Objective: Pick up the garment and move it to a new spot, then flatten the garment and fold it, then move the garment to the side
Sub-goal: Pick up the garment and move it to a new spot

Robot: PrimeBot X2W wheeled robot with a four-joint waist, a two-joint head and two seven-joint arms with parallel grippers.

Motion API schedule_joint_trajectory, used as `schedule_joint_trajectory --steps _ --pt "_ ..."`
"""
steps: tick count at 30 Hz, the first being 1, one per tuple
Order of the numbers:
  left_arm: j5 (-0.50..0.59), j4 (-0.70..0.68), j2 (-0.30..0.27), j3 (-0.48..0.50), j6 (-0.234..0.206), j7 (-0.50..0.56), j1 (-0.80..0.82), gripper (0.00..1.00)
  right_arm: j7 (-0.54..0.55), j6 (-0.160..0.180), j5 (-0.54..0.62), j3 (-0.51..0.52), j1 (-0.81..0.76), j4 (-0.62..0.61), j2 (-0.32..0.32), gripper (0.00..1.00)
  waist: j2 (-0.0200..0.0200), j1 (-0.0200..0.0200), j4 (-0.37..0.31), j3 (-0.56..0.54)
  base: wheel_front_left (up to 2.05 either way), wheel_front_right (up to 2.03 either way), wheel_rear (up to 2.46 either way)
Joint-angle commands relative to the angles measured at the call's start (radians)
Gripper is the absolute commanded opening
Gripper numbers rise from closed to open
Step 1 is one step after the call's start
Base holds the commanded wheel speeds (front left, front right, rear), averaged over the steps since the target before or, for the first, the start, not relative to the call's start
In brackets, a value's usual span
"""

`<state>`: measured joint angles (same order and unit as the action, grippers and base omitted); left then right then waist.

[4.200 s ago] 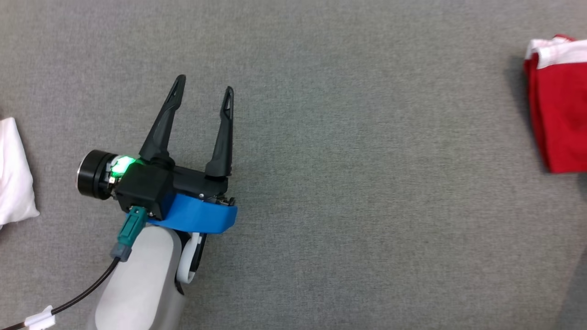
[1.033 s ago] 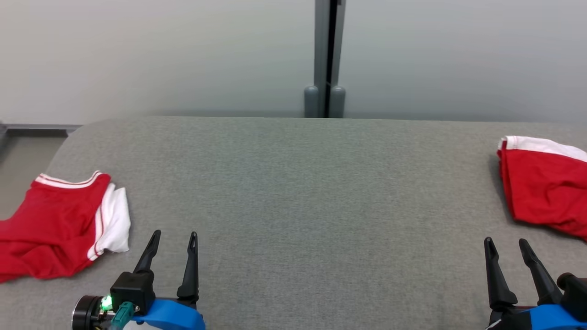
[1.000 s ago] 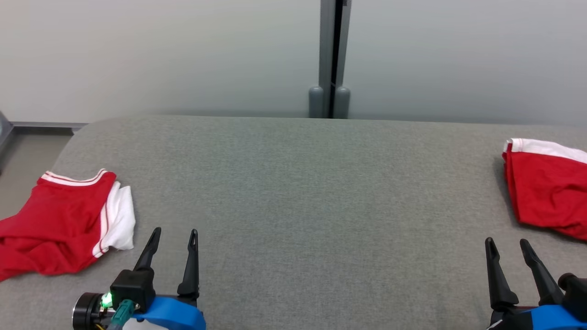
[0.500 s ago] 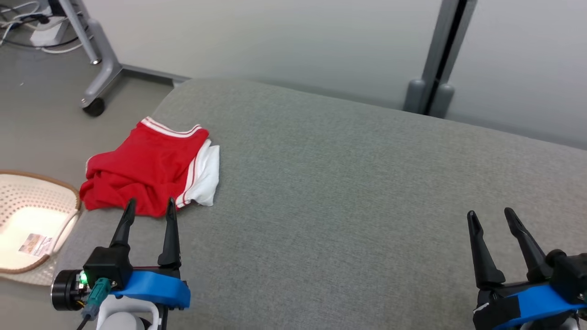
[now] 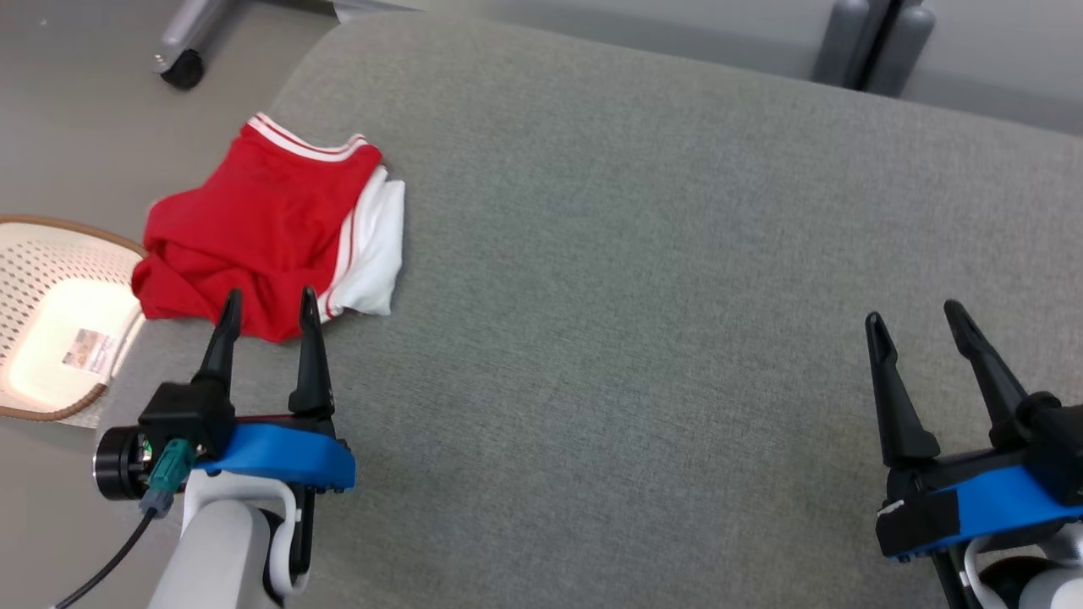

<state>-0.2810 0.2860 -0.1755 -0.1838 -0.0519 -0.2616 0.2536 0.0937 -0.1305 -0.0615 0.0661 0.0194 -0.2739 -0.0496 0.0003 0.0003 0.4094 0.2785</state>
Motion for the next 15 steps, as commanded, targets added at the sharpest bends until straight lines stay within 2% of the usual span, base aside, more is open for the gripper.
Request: schedule_joint_trajectory --steps 1,8,9,10,11,15 --pt "-0.007 0.035 0.014 0.005 0.012 -0.004 0.045 1.0 0.011 0.0 0.016 -0.003 0.021 -0.017 -0.002 1.0 -0.0003 -0.0003 0.006 0.051 0.0 0.0 0.0" --pt "-0.044 0.357 0.037 0.027 0.09 -0.004 0.239 1.0 0.037 0.0 0.049 -0.008 0.083 -0.056 -0.002 1.0 -0.0003 -0.0003 -0.064 0.179 0.0 0.0 0.0" --pt "-0.044 0.357 0.037 0.027 0.09 -0.004 0.239 1.0 0.037 0.0 0.049 -0.008 0.083 -0.056 -0.002 1.0 -0.0003 -0.0003 -0.064 0.179 0.0 0.0 0.0" --pt "-0.057 0.469 0.04 0.031 0.108 -0.003 0.291 1.0 0.033 0.0 0.051 -0.006 0.094 -0.054 -0.002 1.0 -0.0003 -0.0003 -0.081 0.197 0.0 0.0 0.0" --pt "-0.057 0.469 0.04 0.031 0.108 -0.003 0.291 1.0 0.033 0.0 0.051 -0.006 0.094 -0.054 -0.002 1.0 -0.0003 -0.0003 -0.081 0.197 0.0 0.0 0.0" --pt "-0.071 0.622 0.038 0.05 0.123 0.0 0.364 1.0 0.023 0.0 0.051 0.005 0.114 -0.042 -0.005 1.0 -0.0003 -0.0003 -0.105 0.215 0.0 0.0 0.0"
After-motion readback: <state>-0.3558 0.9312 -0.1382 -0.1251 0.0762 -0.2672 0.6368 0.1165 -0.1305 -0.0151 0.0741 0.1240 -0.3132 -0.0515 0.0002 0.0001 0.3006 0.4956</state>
